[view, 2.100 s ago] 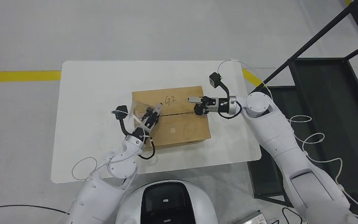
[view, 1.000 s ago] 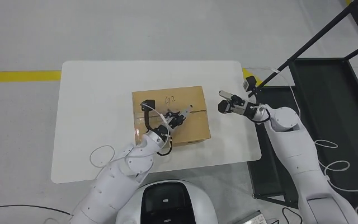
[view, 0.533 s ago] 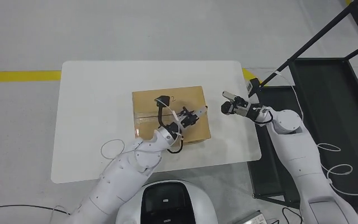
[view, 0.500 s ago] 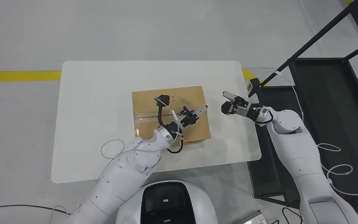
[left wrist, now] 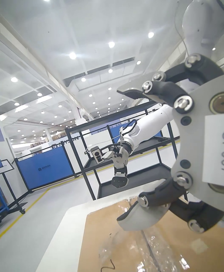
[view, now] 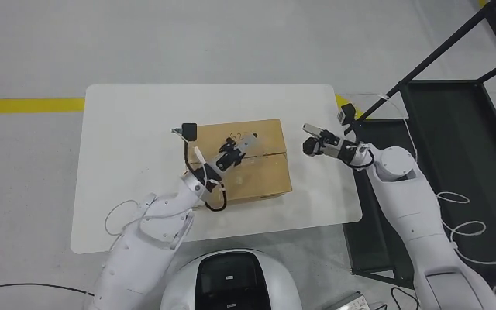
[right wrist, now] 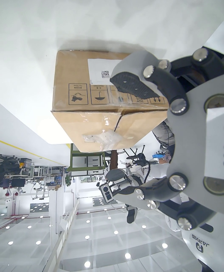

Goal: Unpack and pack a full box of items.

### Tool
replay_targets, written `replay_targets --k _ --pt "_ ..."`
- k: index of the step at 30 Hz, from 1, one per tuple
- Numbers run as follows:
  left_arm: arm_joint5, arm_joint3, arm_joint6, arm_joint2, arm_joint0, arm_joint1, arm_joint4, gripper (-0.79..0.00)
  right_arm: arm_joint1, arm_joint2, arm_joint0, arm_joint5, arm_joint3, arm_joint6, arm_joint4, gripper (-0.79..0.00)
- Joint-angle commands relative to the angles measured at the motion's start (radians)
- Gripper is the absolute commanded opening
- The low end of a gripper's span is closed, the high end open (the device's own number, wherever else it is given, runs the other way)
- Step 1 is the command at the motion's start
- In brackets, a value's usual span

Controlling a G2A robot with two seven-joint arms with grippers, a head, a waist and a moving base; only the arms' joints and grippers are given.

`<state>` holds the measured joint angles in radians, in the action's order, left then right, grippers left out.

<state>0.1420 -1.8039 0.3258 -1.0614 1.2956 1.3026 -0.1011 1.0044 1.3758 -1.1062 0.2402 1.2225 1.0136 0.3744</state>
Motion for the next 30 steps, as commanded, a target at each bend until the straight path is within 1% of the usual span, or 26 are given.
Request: replay_targets --k 1,5,9,13,16,19,21,24,26,30 --pt "-0.006 -0.041 0.017 -0.036 0.042 -0.009 -0.01 0.0 0.002 -0.016 0.011 -0.002 0.01 0.014 -0.009 0.0" --pt "-0.011 -0.112 0.047 -0.113 0.13 -0.028 -0.041 0.0 0.008 -0.046 0.037 -0.003 0.024 0.021 -0.02 0.0" --pt "-0.009 -0.163 0.068 -0.201 0.209 -0.044 -0.046 0.0 0.01 -0.062 0.059 0.004 0.046 0.023 -0.038 0.0" --pt "-0.003 -0.188 0.107 -0.291 0.259 -0.057 -0.033 0.0 0.011 -0.07 0.068 0.006 0.061 0.02 -0.055 0.0" --pt "-0.007 -0.196 0.192 -0.355 0.284 -0.069 0.003 0.0 0.01 -0.074 0.067 0.002 0.073 0.018 -0.064 0.0" --pt "-0.017 -0.188 0.291 -0.434 0.292 -0.082 0.051 0.0 0.01 -0.078 0.061 -0.004 0.084 0.016 -0.07 0.0" --pt "-0.042 -0.172 0.344 -0.476 0.29 -0.088 0.1 0.0 0.01 -0.08 0.057 -0.008 0.093 0.013 -0.074 0.0" --pt "-0.082 -0.145 0.427 -0.542 0.267 -0.098 0.164 0.0 0.009 -0.08 0.05 -0.012 0.116 0.01 -0.077 0.0" --pt "-0.093 -0.123 0.46 -0.582 0.248 -0.104 0.178 0.0 0.008 -0.079 0.045 -0.01 0.134 0.009 -0.086 0.0" --pt "-0.119 -0.07 0.521 -0.635 0.213 -0.115 0.223 0.0 0.006 -0.08 0.04 0.002 0.182 0.006 -0.108 0.0"
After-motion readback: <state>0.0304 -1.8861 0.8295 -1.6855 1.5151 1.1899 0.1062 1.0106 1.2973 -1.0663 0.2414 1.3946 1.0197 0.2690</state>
